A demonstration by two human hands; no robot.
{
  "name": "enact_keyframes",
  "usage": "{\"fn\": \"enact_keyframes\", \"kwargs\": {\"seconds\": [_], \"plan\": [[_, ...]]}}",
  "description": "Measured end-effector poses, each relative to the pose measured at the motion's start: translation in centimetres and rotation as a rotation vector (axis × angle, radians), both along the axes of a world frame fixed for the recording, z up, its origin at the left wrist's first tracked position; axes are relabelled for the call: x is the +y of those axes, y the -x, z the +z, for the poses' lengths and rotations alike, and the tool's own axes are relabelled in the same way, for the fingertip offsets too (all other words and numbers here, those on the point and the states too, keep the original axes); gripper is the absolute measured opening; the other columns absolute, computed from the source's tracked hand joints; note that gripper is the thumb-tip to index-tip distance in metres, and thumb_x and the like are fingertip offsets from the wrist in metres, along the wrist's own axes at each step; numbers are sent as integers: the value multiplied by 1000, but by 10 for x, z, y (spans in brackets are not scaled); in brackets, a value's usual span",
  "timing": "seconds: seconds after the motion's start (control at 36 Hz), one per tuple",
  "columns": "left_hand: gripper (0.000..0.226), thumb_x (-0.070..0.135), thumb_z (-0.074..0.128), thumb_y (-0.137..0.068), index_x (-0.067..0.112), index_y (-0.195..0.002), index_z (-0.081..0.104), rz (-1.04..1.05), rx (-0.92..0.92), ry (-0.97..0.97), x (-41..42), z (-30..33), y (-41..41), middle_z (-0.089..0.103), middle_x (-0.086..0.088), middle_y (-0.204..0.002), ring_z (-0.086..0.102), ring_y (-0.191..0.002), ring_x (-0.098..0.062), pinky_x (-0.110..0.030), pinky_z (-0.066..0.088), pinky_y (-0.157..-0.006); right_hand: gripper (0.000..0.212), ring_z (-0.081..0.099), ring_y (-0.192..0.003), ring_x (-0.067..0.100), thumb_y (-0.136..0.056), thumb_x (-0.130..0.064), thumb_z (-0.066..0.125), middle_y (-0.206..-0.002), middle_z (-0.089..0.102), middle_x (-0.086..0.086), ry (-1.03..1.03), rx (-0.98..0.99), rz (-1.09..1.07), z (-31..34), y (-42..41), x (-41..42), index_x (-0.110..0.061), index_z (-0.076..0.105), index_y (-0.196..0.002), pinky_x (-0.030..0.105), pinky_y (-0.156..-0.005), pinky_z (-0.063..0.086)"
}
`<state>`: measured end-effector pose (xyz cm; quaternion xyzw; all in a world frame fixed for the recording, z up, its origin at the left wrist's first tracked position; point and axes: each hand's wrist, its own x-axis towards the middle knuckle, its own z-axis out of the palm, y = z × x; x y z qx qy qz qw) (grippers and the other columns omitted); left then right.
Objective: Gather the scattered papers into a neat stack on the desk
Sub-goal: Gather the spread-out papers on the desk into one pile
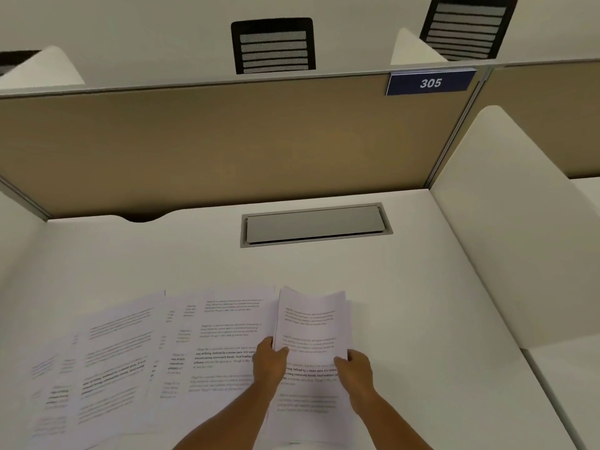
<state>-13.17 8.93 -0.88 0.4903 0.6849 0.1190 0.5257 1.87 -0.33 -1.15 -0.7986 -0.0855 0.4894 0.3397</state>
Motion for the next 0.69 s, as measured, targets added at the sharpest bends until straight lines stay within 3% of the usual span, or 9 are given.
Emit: {"fn": "enact_keyframes", "kwargs": {"seconds": [0.08, 0.17, 0.25, 0.42, 0.53, 0.61, 0.69], "plan": [[51, 19, 62, -89, 6, -137, 48, -37, 81, 16, 3, -14, 5, 56, -14, -135, 57, -120, -30, -43, 50, -102, 13, 63, -83, 21, -79, -19, 60, -97, 68, 8, 117, -118, -17, -12, 8, 4, -14, 69, -87, 32, -74, 54], [55, 28, 66, -87, 5, -135, 51, -57, 198, 4, 6, -19, 5, 54, -14, -137, 52, -123, -33, -46, 47, -104, 31, 51, -112, 31, -83, -27, 59, -124, 52, 12, 266, -253, 76, -10, 14, 9, -17, 65, -111, 38, -96, 46], [55, 34, 63, -88, 9, -135, 49, -131, 370, -18, 7, -7, 5, 41, -14, -142, 39, -130, -35, -43, 40, -105, 32, 43, -119, 33, -87, -25, 59, -129, 44, 15, 255, -277, 78, 2, 17, 14, -15, 59, -117, 43, -106, 41], [66, 36, 66, -87, 9, -140, 38, -244, 420, 3, 7, -8, 6, 24, -15, -149, 25, -136, -37, -40, 38, -107, 52, 43, -119, 33, -86, -28, 62, -135, 39, 15, 255, -219, 41, 4, 16, 22, -16, 45, -134, 44, -101, 47], [66, 32, 68, -86, 11, -140, 37, -254, 393, 0, 7, -9, 8, 26, -14, -146, 27, -133, -35, -39, 40, -105, 64, 47, -115, 33, -84, -25, 66, -134, 37, 14, 217, -177, 1, 3, 12, 26, -16, 35, -140, 47, -101, 48], [67, 29, 70, -84, 11, -139, 36, -266, 378, 7, 9, -8, 8, 29, -14, -143, 33, -129, -33, -36, 41, -103, 70, 51, -106, 30, -85, -19, 68, -137, 33, 15, 169, -120, -27, 3, 9, 26, -14, 30, -143, 42, -87, 53], [78, 25, 75, -78, 12, -141, 32, -240, 351, 45, 12, -7, 8, 33, -15, -140, 39, -126, -33, -37, 46, -101, 74, 46, -97, 24, -86, -14, 68, -141, 29, 16, 133, -58, -45, 1, 6, 25, -13, 25, -146, 35, -73, 47]]}}
